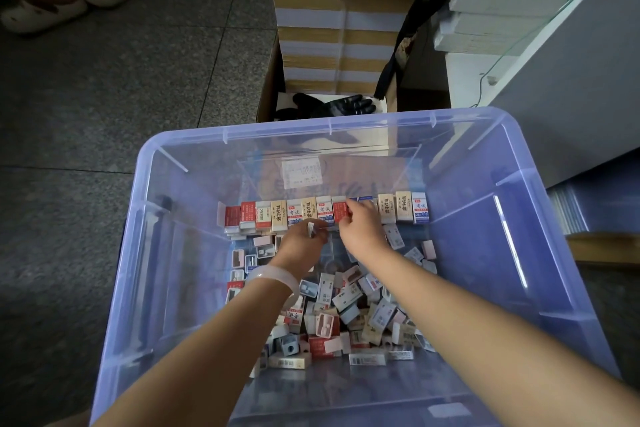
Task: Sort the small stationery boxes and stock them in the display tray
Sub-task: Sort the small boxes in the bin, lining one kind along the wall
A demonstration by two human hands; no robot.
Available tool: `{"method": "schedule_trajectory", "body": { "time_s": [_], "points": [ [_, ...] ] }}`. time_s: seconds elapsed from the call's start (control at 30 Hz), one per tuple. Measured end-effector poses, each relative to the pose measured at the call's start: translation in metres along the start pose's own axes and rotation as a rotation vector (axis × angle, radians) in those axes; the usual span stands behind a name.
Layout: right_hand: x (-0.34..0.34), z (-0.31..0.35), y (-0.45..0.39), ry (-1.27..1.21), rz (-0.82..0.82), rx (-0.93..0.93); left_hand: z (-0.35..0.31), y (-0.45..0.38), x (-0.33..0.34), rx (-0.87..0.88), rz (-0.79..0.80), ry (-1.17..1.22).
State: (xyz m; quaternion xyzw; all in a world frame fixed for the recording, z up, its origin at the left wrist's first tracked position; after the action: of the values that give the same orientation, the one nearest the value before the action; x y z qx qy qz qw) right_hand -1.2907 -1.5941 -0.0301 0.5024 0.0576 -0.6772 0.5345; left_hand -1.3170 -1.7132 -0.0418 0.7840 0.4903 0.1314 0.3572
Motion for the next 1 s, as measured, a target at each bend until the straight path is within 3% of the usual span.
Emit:
{"method": "schedule_trajectory", "body": {
  "time_s": [0.1, 0.23, 0.3, 0.37, 0.5, 0.6, 0.67, 0.77, 1.0],
  "points": [
    [-0.001, -0.004, 0.000, -0.081, 0.033, 0.001, -0.002, 0.004, -0.005, -0.050, -0.010, 0.190],
    [-0.013, -0.002, 0.015, -0.062, -0.038, -0.052, -0.011, 0.014, -0.007, -0.111, 0.054, 0.491],
    [-0.006, 0.010, 0.029, -0.182, 0.081, -0.118, -0.017, 0.015, -0.006, -0.071, 0.111, 0.538],
    [0.001, 0.018, 0.039, -0.351, 0.202, -0.114, -0.023, 0.017, -0.004, -0.014, 0.163, 0.442],
    [-0.004, 0.021, 0.037, -0.521, 0.210, -0.056, -0.027, 0.016, -0.004, 0.015, 0.159, 0.268],
    [-0.011, 0.009, 0.030, -0.452, 0.135, -0.005, -0.023, 0.017, -0.007, -0.016, 0.170, 0.025],
    [-0.022, -0.012, 0.022, -0.394, -0.031, 0.126, -0.019, 0.017, -0.014, -0.008, 0.164, -0.139],
    [-0.036, -0.041, 0.013, -0.208, -0.210, 0.309, -0.011, 0.013, -0.030, -0.030, 0.097, -0.198],
    [-0.018, -0.031, -0.003, -0.229, -0.175, 0.271, 0.006, 0.008, -0.051, -0.085, 0.045, -0.337]
  ]
}}
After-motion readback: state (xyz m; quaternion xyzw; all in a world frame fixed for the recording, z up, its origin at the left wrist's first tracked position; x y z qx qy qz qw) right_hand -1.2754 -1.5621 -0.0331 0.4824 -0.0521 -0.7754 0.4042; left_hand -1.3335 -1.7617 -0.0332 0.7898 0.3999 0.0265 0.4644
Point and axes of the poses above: each hand's wrist, its own y-axis away from the middle knuckle, its own x-axis out of the palm, z = x × y, the point moved 6 cm from there along -y, towards the middle knuckle, and after that the axes turned 10 degrees about y, right-handed, at the moved point
